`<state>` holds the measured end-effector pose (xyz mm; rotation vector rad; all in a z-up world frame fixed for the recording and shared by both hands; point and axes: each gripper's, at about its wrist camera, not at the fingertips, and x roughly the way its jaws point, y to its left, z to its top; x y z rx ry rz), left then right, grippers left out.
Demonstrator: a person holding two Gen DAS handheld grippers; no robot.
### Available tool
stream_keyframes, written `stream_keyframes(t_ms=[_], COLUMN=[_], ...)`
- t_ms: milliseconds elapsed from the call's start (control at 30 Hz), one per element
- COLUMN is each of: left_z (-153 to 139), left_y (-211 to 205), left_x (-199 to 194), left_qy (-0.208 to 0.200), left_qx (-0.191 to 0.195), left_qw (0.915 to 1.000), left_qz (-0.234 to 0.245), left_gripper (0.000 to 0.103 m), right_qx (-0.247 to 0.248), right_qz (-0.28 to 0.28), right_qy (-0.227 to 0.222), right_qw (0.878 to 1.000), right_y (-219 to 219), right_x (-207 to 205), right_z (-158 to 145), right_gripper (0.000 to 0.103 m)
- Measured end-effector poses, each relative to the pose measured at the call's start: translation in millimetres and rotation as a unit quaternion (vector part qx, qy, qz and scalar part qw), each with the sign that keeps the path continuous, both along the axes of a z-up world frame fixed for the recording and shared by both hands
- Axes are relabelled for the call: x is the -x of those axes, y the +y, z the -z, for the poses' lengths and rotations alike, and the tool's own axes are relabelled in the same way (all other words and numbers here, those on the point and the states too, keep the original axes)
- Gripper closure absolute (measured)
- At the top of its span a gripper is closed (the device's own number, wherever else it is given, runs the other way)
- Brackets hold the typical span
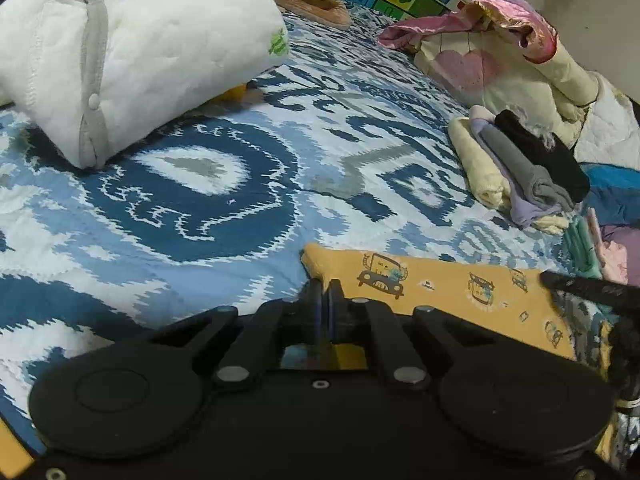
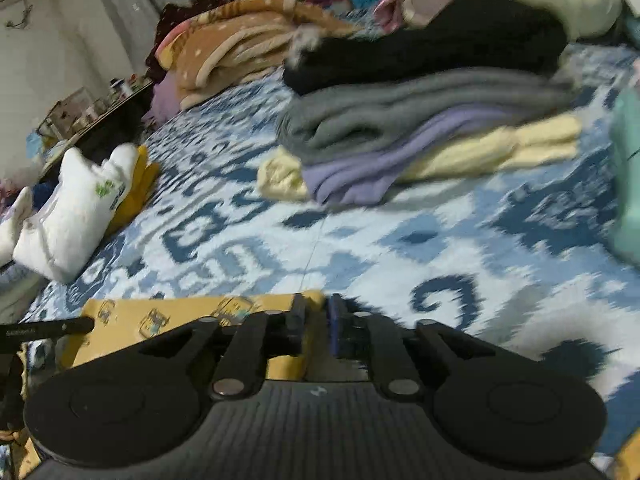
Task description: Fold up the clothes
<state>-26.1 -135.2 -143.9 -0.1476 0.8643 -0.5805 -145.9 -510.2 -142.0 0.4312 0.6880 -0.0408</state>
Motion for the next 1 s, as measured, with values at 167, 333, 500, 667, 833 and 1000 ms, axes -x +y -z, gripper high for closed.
stream_keyframes(t_ms=[167, 333, 500, 667, 833, 1000], left_z=[-25, -9, -40, -69, -84, -62], left_y=[0, -11, 19, 64, 93, 108], left_x=[16, 13, 27, 71, 124, 183], left_qy=[-0.078, -0.024, -0.072, -0.112, -0.151, -0.161], left_qx=[0.001, -0.022, 0.011, 0.005, -0.063, -0.157], left_qw=[0.9969, 0.9983, 0.9973, 0.9926, 0.9813, 0.9665], left_qz=[0.004, 0.048, 0.012, -0.046, -0.1, -0.124], left_gripper=[0.079, 0.059, 0.064, 0.064, 0.064, 0.064], right_qx=[0.048, 0.096, 0.062, 0.047, 0.05, 0.085], right_qz=[-0.033, -0.111, -0.074, -0.076, -0.077, -0.063], right_qy=[-0.039, 0.054, 0.009, -0.055, -0.084, -0.067], right_qw=[0.998, 0.988, 0.995, 0.994, 0.992, 0.992], right_y=[18, 52, 49, 83, 126, 157], right_x=[22, 8, 36, 103, 168, 218], right_z=[-34, -10, -31, -56, -46, -17], right_gripper=[0.076, 0.078, 0.075, 0.07, 0.066, 0.064])
